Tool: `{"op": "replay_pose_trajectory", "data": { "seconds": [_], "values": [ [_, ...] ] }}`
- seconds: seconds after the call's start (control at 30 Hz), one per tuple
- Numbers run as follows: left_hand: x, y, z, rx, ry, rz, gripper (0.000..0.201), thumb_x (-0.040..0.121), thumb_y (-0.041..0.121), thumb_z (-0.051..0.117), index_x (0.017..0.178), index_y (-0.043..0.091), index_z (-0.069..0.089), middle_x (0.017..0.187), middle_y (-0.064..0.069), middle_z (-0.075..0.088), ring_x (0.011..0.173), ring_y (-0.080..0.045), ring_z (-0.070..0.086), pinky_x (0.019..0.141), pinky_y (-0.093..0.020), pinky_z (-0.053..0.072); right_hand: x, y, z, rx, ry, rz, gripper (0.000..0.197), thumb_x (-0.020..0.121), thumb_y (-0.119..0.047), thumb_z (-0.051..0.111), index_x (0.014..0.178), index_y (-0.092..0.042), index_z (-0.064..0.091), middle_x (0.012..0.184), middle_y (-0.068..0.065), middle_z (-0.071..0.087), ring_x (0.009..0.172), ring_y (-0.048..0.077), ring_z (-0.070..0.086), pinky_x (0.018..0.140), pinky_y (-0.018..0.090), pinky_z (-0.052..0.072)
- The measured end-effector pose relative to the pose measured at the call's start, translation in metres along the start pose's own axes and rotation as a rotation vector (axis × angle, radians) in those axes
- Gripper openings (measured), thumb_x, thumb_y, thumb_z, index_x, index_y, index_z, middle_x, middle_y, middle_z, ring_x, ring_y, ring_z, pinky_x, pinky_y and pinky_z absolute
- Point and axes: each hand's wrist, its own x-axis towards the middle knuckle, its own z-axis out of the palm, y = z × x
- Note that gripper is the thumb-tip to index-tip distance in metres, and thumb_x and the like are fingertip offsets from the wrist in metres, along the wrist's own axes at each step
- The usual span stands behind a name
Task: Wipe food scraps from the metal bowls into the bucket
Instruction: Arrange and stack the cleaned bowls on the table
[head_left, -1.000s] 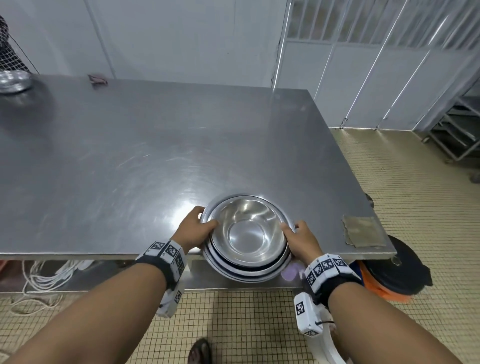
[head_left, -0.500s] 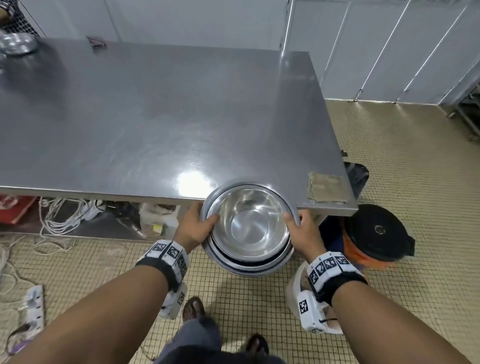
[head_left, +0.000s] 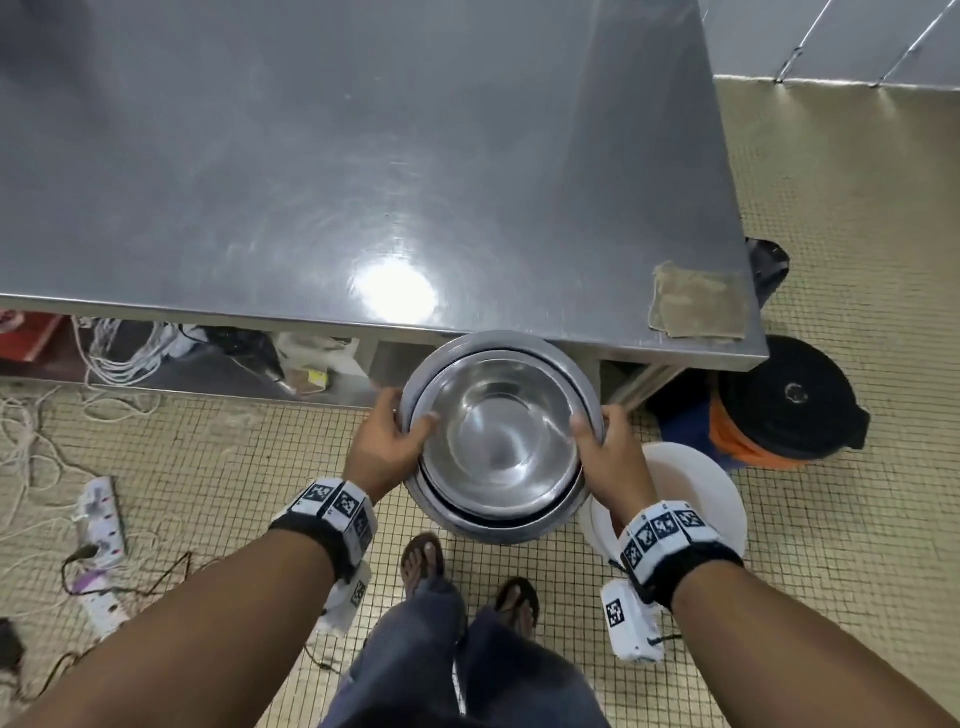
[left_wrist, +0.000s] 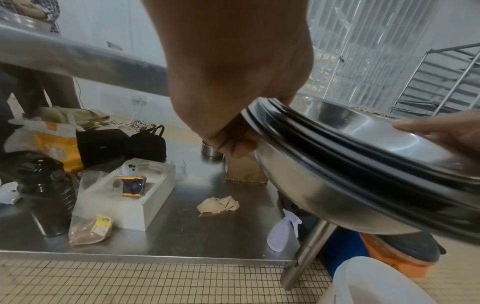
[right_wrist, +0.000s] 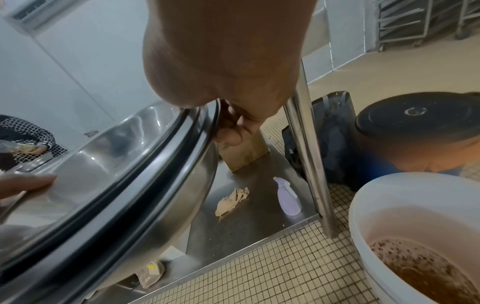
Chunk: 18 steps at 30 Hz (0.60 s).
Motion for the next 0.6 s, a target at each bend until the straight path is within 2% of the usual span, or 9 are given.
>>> {"op": "replay_pose_trajectory", "data": {
  "seconds": [0.1,0.17,0.23,0.3,0.4,0.5,0.6],
  "values": [
    [0.010,-0.014,0.003,-0.010,-0.005,-0.013,0.032,0.092,0.049,0.069,0.115,0.037,0.052,0.097,0.001,0.075,0.081,-0.017,0.077,0.069,-0.047,0.065,0.005,0.005,0.010,-0.022,0.027,-0.028,0.028,0.105,-0.046,0.049,0.117,-0.021,0.047,0.095,-0.005,0.063,0.085,0.009,0.062,0.069,0.031,0.047],
    [0.014,-0.023,0.003,-0.005,-0.023,-0.020,0.035,0.093,0.047,0.069,0.120,0.035,0.051,0.098,-0.002,0.075,0.079,-0.019,0.078,0.065,-0.047,0.065,0.007,0.012,0.019,-0.041,0.043,-0.035,0.027,0.105,-0.046,0.048,0.117,-0.022,0.044,0.094,-0.006,0.063,0.084,0.006,0.061,0.067,0.030,0.044],
    [0.017,-0.032,0.001,0.030,-0.036,-0.010,0.037,0.093,0.047,0.068,0.121,0.032,0.049,0.095,-0.004,0.075,0.074,-0.022,0.077,0.060,-0.047,0.065,0.005,0.017,0.030,-0.072,0.057,-0.011,0.026,0.105,-0.048,0.046,0.116,-0.024,0.041,0.092,-0.007,0.063,0.080,0.004,0.060,0.065,0.030,0.041],
    [0.022,-0.041,-0.002,0.074,-0.051,0.014,0.037,0.093,0.048,0.067,0.119,0.030,0.048,0.091,-0.003,0.074,0.070,-0.021,0.076,0.057,-0.047,0.064,0.003,0.018,0.038,-0.105,0.058,0.025,0.025,0.106,-0.048,0.044,0.116,-0.025,0.039,0.090,-0.010,0.061,0.078,0.000,0.056,0.061,0.024,0.037],
    [0.027,-0.050,-0.006,0.123,-0.097,0.031,0.037,0.095,0.048,0.065,0.122,0.030,0.045,0.092,0.001,0.074,0.070,-0.015,0.076,0.059,-0.043,0.064,-0.002,0.019,0.049,-0.131,0.079,0.054,0.024,0.106,-0.046,0.044,0.114,-0.024,0.039,0.088,-0.009,0.060,0.075,-0.002,0.053,0.059,0.018,0.031],
    [0.031,-0.062,-0.012,0.149,-0.124,-0.001,0.040,0.093,0.058,0.062,0.120,0.034,0.045,0.094,0.003,0.073,0.074,-0.015,0.076,0.061,-0.045,0.065,-0.003,0.019,0.062,-0.127,0.083,0.097,0.027,0.106,-0.045,0.046,0.116,-0.021,0.041,0.087,-0.010,0.060,0.075,-0.003,0.053,0.059,0.015,0.030],
    [0.036,-0.072,-0.016,0.174,-0.134,-0.021,0.041,0.093,0.063,0.061,0.121,0.037,0.046,0.099,0.008,0.073,0.081,-0.013,0.075,0.069,-0.047,0.065,-0.003,0.022,0.073,-0.104,0.075,0.130,0.030,0.105,-0.046,0.048,0.118,-0.020,0.043,0.088,-0.009,0.061,0.080,0.004,0.058,0.061,0.018,0.035]
  ]
}}
